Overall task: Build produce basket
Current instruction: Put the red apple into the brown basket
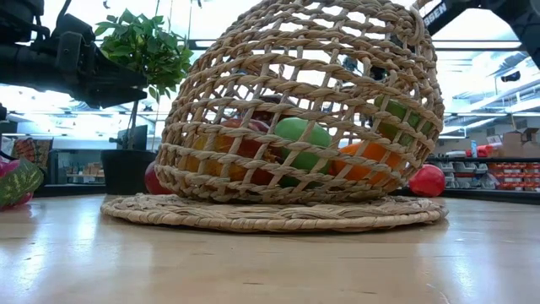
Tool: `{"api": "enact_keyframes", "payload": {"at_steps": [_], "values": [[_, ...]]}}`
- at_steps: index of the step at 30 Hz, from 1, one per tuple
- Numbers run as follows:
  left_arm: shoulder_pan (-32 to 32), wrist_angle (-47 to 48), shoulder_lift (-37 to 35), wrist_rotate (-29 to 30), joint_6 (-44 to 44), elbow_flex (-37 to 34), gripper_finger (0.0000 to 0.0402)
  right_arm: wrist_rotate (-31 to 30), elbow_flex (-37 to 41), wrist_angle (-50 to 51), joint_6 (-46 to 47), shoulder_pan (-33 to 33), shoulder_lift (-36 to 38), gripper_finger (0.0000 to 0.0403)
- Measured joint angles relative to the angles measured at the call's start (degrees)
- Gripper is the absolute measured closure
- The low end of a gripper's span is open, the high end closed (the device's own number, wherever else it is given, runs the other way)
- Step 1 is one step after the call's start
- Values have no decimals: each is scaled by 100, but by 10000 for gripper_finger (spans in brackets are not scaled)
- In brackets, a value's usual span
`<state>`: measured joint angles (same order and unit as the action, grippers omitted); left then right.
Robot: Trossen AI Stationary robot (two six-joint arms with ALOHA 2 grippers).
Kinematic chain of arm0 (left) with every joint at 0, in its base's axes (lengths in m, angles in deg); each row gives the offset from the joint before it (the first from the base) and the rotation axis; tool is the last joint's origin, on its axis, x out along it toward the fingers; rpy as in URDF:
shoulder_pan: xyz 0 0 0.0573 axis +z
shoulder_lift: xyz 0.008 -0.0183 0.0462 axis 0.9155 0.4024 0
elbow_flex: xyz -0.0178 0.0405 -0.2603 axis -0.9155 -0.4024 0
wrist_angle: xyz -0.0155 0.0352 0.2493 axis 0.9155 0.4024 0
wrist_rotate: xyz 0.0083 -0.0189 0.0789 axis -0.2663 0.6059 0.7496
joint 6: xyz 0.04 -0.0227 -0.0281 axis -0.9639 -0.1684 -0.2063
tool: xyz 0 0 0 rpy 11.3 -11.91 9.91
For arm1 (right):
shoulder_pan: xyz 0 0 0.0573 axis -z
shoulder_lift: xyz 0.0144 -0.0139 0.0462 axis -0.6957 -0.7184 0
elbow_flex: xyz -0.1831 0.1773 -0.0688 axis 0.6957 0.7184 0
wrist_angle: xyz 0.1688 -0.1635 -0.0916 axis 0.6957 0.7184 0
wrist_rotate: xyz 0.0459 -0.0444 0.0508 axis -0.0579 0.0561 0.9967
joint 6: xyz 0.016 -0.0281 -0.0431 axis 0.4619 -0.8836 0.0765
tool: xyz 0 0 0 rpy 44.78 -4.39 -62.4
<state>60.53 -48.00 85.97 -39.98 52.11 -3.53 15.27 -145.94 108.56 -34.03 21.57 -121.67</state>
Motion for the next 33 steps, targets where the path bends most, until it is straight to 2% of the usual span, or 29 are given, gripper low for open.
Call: {"api": "enact_keyframes", "payload": {"at_steps": [9,15,18,21,27,33], "values": [[0,2,0,0,0,0,4,-60,0,-362,283,371,-75,25],[-1,1,0,-2,0,0,4,-111,202,-412,371,353,-75,24],[-2,2,0,-2,0,0,4,-197,273,-214,49,222,-190,25],[-2,2,-1,-2,0,-2,4,-473,280,143,-371,-12,-392,27],[-2,2,0,-2,0,-2,4,-1646,280,618,-802,-443,-777,27],[-2,1,-1,0,1,-1,4,-1876,280,826,-939,-510,-876,27]]}}
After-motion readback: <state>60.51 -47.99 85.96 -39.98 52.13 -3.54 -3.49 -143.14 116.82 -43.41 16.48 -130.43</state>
